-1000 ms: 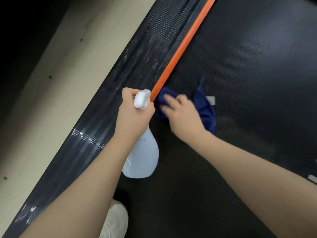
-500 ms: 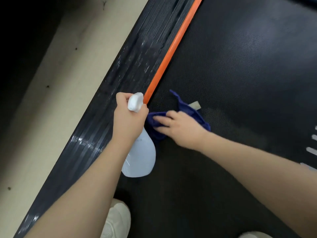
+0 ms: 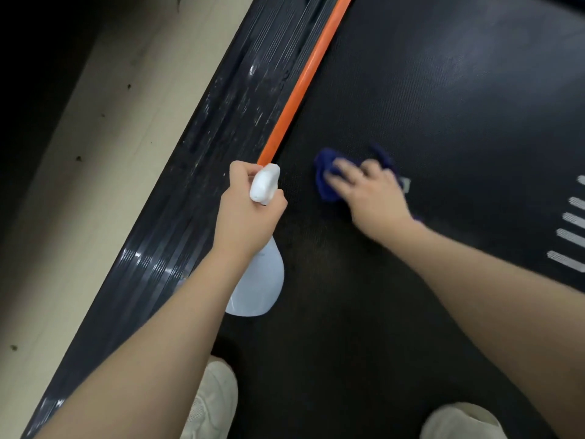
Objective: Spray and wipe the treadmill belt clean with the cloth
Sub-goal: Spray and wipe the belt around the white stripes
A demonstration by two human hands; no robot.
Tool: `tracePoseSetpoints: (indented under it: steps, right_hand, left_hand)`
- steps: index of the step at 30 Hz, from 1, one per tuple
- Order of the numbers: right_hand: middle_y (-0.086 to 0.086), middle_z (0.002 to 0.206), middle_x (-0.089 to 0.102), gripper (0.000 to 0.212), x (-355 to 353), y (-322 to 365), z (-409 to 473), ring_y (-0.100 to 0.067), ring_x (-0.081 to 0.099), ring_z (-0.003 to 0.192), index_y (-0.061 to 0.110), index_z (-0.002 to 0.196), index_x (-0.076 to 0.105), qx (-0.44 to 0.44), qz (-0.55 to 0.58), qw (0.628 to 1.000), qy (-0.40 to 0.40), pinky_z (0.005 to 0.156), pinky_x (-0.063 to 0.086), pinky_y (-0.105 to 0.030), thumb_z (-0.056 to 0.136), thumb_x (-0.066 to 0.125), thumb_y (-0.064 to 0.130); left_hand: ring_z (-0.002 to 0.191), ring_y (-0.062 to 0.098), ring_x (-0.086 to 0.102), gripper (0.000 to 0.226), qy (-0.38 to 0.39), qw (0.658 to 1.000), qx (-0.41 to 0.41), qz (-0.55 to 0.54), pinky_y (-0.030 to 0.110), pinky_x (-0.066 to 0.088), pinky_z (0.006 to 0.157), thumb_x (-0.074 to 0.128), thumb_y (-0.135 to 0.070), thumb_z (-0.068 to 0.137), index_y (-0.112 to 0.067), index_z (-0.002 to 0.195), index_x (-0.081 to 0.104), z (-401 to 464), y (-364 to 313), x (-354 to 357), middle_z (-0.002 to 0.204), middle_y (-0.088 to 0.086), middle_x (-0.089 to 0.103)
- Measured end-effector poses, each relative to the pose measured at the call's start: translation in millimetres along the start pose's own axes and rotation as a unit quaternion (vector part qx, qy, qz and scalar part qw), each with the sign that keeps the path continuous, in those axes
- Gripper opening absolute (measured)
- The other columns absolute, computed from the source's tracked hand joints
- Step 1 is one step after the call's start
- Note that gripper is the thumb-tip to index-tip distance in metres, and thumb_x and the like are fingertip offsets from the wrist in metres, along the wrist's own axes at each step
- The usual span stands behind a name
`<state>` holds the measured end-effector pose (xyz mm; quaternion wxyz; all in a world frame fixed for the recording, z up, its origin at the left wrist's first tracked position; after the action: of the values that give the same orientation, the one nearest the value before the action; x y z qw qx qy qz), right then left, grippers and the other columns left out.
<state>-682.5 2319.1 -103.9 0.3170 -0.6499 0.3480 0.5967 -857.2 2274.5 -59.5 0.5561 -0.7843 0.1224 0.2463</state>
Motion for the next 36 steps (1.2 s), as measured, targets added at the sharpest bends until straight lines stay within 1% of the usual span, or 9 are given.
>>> tracePoseSetpoints:
  steps: [3, 6, 9, 14, 17, 20, 25, 32, 36]
  right_hand:
    - [-0.006, 0.156, 0.014, 0.059, 14.6, -9.5, -4.2, -0.035, 0.029, 0.127, 0.022, 0.148, 0.023, 0.095, 0.015, 0.990, 0.106, 0.094, 0.032, -0.042, 0.093, 0.044, 0.016]
    - [-0.008, 0.147, 0.038, 0.057, 9.0, 47.0, -42.0, -0.035, 0.048, 0.114, 0.020, 0.134, 0.050, -0.068, 0.040, 0.995, 0.062, 0.080, 0.043, -0.037, 0.079, 0.064, 0.017]
    - [-0.005, 0.142, 0.047, 0.045, 15.4, 50.6, -48.7, -0.034, 0.054, 0.108, 0.023, 0.126, 0.059, -0.184, -0.002, 0.981, 0.063, 0.074, 0.045, -0.036, 0.084, 0.046, 0.015]
    - [-0.009, 0.143, 0.043, 0.050, 14.0, -10.1, -4.4, -0.038, 0.050, 0.105, 0.017, 0.130, 0.054, 0.104, 0.041, 0.993, 0.028, 0.075, 0.042, -0.040, 0.081, 0.058, 0.013]
    - [-0.012, 0.136, 0.051, 0.050, 16.5, 29.8, -36.5, -0.035, 0.048, 0.098, 0.017, 0.120, 0.063, -0.039, 0.021, 0.999, 0.012, 0.067, 0.046, -0.036, 0.070, 0.069, 0.018]
    - [-0.011, 0.147, 0.038, 0.047, 19.3, 34.9, -57.3, -0.035, 0.049, 0.110, 0.019, 0.131, 0.054, -0.160, -0.025, 0.983, 0.082, 0.076, 0.045, -0.037, 0.085, 0.045, 0.016]
    - [-0.015, 0.147, 0.037, 0.046, 13.8, -46.7, -20.2, -0.041, 0.047, 0.109, 0.010, 0.133, 0.050, 0.133, 0.004, 0.991, 0.024, 0.078, 0.039, -0.043, 0.090, 0.036, 0.012]
    - [-0.010, 0.139, 0.049, 0.045, 22.4, 27.3, -83.7, -0.036, 0.056, 0.101, 0.020, 0.121, 0.063, -0.225, -0.020, 0.972, 0.071, 0.069, 0.049, -0.036, 0.082, 0.042, 0.014]
    - [-0.013, 0.125, 0.060, 0.048, 14.3, -50.0, -39.8, -0.036, 0.058, 0.080, 0.012, 0.113, 0.067, 0.047, -0.004, 0.999, -0.012, 0.057, 0.045, -0.033, 0.080, 0.033, 0.017]
  left_hand:
    - [0.075, -0.001, 0.053, 0.031, 0.031, 0.999, 0.010, 0.022, 0.010, 0.042, 0.058, 0.063, -0.015, 0.088, -0.022, 0.105, 0.038, -1.9, -6.9, 9.7, 0.088, -0.016, 0.050]
    - [0.072, -0.001, 0.052, 0.030, 0.037, 0.999, 0.000, 0.036, 0.011, 0.040, 0.057, 0.062, -0.015, 0.088, -0.022, 0.105, 0.038, -1.2, -8.7, 13.8, 0.085, -0.015, 0.050]
    - [0.071, 0.000, 0.053, 0.028, 0.037, 0.998, -0.009, 0.045, 0.014, 0.040, 0.058, 0.061, -0.016, 0.087, -0.020, 0.104, 0.040, 2.1, -7.8, 17.4, 0.084, -0.015, 0.051]
    - [0.072, 0.000, 0.051, 0.028, 0.040, 0.998, -0.002, 0.054, 0.015, 0.042, 0.060, 0.062, -0.016, 0.088, -0.019, 0.104, 0.040, 4.8, -7.0, 20.5, 0.084, -0.014, 0.050]
    - [0.072, -0.001, 0.052, 0.028, 0.039, 0.998, -0.004, 0.048, 0.009, 0.039, 0.057, 0.063, -0.015, 0.087, -0.018, 0.105, 0.042, 3.7, -8.0, 20.7, 0.085, -0.014, 0.051]
    - [0.079, -0.002, 0.054, 0.028, 0.041, 0.998, -0.023, 0.037, 0.009, 0.040, 0.062, 0.064, -0.014, 0.085, -0.017, 0.104, 0.044, 1.5, -5.7, 23.9, 0.092, -0.012, 0.057]
    - [0.074, -0.006, 0.053, 0.026, 0.082, 0.995, -0.001, 0.057, 0.009, 0.040, 0.059, 0.066, -0.013, 0.084, -0.016, 0.100, 0.046, -5.2, -14.4, 39.8, 0.088, -0.012, 0.054]
    - [0.089, 0.016, 0.060, 0.028, 0.132, 0.987, -0.003, 0.096, 0.046, 0.051, 0.079, 0.066, -0.019, 0.082, -0.018, 0.102, 0.046, -9.0, -19.4, 57.6, 0.095, -0.005, 0.059]
    - [0.089, 0.017, 0.060, 0.031, 0.176, 0.977, 0.025, 0.115, 0.048, 0.051, 0.080, 0.068, -0.020, 0.082, -0.019, 0.102, 0.044, -18.3, -24.8, 71.1, 0.097, -0.005, 0.058]
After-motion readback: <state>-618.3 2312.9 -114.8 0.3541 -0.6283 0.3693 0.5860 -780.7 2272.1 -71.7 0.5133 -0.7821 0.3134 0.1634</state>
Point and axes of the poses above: each hand's wrist, its own z-axis towards the middle knuckle, its own x-axis out of the palm, y = z × x, the point moved 8 cm from there along z, towards the middle knuckle
